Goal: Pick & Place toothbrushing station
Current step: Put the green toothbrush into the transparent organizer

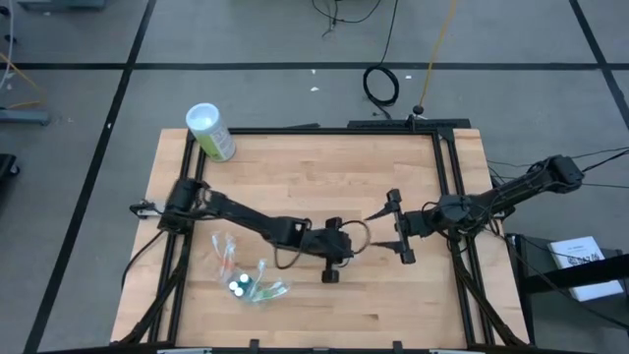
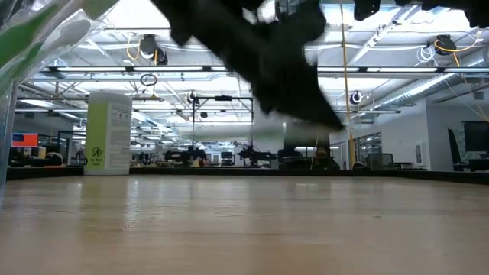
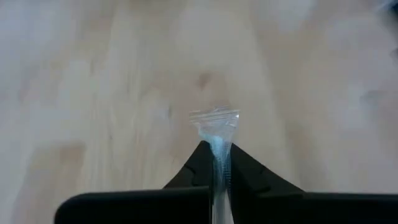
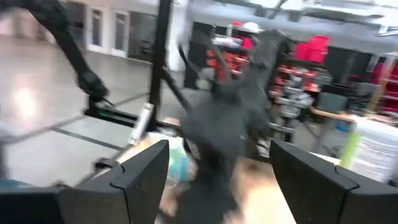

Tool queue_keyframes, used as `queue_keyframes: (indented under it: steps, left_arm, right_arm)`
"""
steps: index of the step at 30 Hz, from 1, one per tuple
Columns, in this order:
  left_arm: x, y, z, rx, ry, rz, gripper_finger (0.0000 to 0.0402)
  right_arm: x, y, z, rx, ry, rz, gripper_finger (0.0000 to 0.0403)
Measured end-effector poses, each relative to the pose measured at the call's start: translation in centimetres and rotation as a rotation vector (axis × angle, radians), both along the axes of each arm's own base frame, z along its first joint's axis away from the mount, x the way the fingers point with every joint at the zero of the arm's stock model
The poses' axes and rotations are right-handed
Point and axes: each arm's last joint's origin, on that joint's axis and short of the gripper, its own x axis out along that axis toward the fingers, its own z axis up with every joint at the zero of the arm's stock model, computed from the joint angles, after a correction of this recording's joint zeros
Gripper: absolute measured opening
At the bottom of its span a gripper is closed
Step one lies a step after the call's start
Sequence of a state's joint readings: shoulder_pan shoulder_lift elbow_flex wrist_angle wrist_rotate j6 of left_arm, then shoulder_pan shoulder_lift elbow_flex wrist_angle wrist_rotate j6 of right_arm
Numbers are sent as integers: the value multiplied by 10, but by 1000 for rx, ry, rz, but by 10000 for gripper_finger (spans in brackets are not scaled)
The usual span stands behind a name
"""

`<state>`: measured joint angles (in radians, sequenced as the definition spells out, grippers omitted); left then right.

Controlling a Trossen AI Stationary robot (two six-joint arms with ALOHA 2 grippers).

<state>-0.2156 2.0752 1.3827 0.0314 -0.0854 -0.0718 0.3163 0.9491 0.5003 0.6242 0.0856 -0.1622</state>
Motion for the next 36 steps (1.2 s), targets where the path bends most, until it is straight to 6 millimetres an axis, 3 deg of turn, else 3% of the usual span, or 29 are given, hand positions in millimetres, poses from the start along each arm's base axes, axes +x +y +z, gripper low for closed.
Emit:
queue_keyframes:
  steps: [4, 8, 13, 16, 21, 25, 31, 36]
  left_arm:
    - [-20, -11, 55, 4, -83, -53, 7]
    - [-57, -19, 93, -7, -197, -93, 5]
    - [-125, -23, 141, -23, -504, -16, 5]
    - [-167, -24, 148, -12, -643, 102, 4]
    - [-220, -37, 151, -213, -925, 136, 4]
    - [-245, -55, 138, -350, -1085, 26, 4]
    - [-256, -84, 84, -257, -1068, -117, 4]
    - [-248, -101, 44, -217, -1012, -193, 4]
  right_arm:
    - [-6, -5, 4, -27, -6, -95, 270]
    - [-13, -10, 11, -35, -40, -190, 270]
    - [-14, -11, 9, -42, -16, -212, 270]
    - [-12, -10, 7, -46, -7, -212, 270]
    - [-11, -10, 7, -47, -5, -212, 270]
    - [-11, -10, 7, -45, -8, -211, 270]
    - [-11, -10, 6, -40, -3, -211, 270]
    - [-11, -10, 7, -39, -4, -211, 270]
